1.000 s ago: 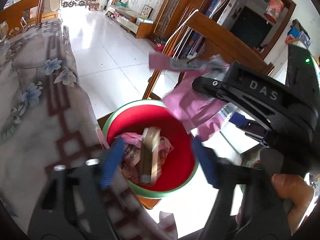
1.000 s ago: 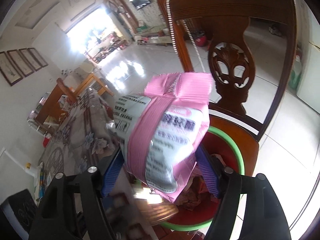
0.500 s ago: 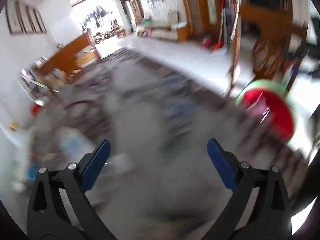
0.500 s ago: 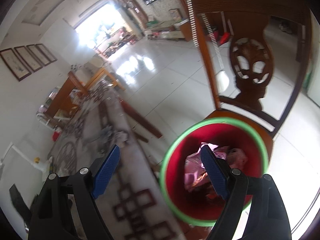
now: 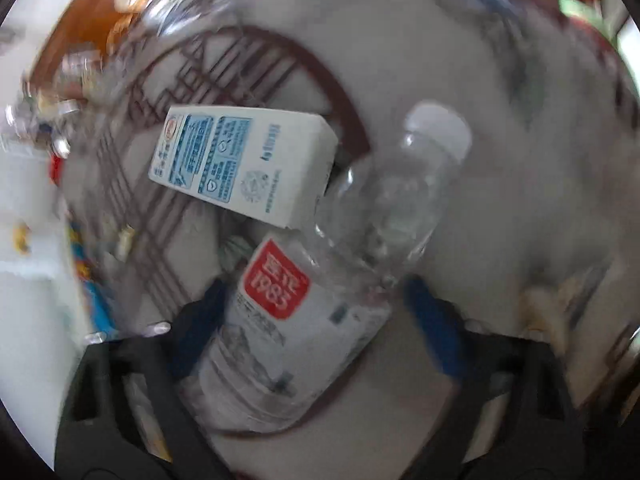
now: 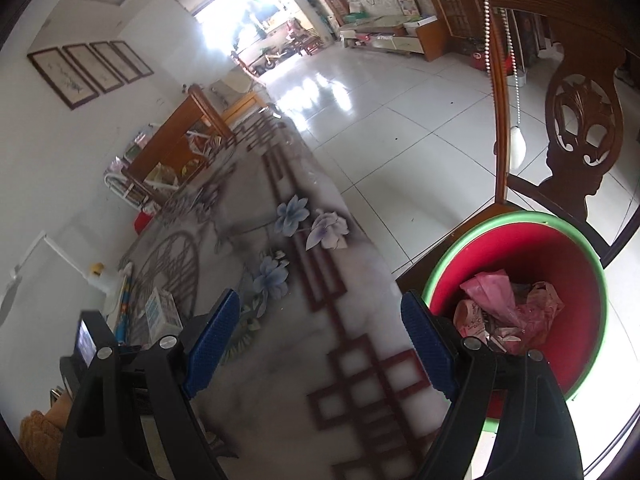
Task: Collect trash
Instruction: 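Grasp the clear water bottle with the left tool while the right tool grasps the white milk carton, then carry the water bottle and milk carton over the red bucket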
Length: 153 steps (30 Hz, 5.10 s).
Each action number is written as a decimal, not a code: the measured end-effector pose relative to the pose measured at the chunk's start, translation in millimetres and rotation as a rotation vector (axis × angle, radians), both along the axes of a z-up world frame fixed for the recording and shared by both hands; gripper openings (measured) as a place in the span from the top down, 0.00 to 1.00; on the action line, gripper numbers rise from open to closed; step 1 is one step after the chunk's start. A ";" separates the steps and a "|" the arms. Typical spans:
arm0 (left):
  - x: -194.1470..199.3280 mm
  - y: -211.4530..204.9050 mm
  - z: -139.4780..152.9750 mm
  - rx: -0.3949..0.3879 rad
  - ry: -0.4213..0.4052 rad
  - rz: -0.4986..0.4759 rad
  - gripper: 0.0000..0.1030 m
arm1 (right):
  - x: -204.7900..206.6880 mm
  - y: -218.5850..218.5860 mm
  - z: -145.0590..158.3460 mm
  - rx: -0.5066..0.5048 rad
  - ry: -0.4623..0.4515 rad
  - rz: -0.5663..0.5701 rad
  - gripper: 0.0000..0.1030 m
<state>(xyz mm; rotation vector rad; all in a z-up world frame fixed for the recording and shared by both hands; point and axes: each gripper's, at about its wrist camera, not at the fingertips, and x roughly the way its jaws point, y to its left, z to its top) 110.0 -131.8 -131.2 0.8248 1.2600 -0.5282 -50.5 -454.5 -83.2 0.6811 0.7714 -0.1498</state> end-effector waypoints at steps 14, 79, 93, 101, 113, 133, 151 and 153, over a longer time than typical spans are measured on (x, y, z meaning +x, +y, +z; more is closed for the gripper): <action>-90.5 130.0 46.0 -0.852 -0.007 0.623 0.41 | 23.6 52.9 -4.1 -0.142 0.094 0.107 0.23; -93.7 116.7 8.0 -0.626 -0.041 0.631 0.44 | 27.8 186.6 -10.9 -0.231 0.117 0.569 0.47; -110.2 120.2 45.5 -0.659 -0.293 0.605 0.46 | 22.5 152.1 -6.2 -0.104 0.062 0.463 0.48; -140.1 102.4 63.9 -0.668 -0.409 0.583 0.46 | 16.2 133.7 4.2 -0.084 -0.001 0.417 0.48; -157.8 44.1 81.6 -0.764 -0.369 0.535 0.46 | 2.5 97.1 6.7 -0.020 -0.036 0.360 0.48; -172.8 -86.7 78.0 -0.810 -0.240 0.307 0.46 | -46.0 -27.5 -6.6 0.070 -0.049 0.060 0.48; -181.7 -170.1 70.9 -0.819 -0.158 0.158 0.46 | -70.2 -90.9 -14.1 0.181 -0.078 -0.133 0.48; -183.7 -174.1 67.2 -0.811 -0.150 0.153 0.46 | -72.1 -94.2 -15.6 0.186 -0.079 -0.140 0.48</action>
